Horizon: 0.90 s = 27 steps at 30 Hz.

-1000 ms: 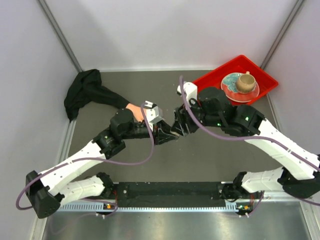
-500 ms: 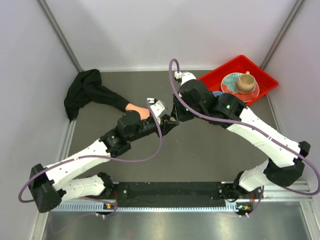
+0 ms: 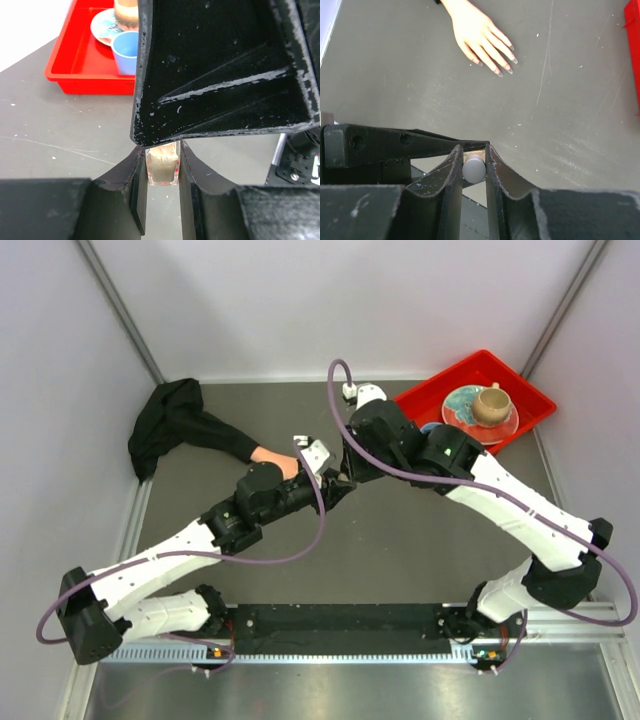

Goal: Paint the nails

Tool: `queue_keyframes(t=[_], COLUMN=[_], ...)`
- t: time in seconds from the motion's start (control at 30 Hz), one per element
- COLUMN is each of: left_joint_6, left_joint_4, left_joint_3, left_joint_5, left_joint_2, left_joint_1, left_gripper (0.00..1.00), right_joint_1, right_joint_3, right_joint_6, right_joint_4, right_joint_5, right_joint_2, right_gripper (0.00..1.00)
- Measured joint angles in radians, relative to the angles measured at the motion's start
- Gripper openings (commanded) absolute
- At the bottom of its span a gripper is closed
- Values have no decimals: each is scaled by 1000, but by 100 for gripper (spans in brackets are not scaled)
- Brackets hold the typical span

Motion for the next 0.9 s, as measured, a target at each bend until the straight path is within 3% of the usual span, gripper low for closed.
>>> queue_keyframes(t=[0.17,0.33,0.47,0.6,0.67,0.77,0.87,0.9], left_joint_6=[24,-76,-346,-585,-592,-453,-304,-262], left_joint_4=[-44,-29,248,545,557,392,191,138], left_joint_3=[0,0,0,0,0,5,6,6], left_joint_5=[183,599,921,1078,1096,1044,878,805], left_joint_2=[-31,-47,19,61,53,4,-74,-97], left_joint_1=[35,101,108,114,111,107,93,87], left_gripper=[0,0,0,0,0,0,0,0], right_joint_1=[0,0,0,0,4,5,6,8], right_joint_3=[-43,-320,-387,-362,-362,-362,-363,-363], right_joint_6=[-119,-318,-424,-468,-479,-481,-449,-432], right_joint_4=[31,267,366,423,441,441,436,436], right_joint_5=[-114,-413,-663,-823,-870,-876,-805,-760], right_joint_2=[-35,-271,-378,-378,-378,-375,-375,-372], right_gripper=[0,0,0,0,0,0,20,38])
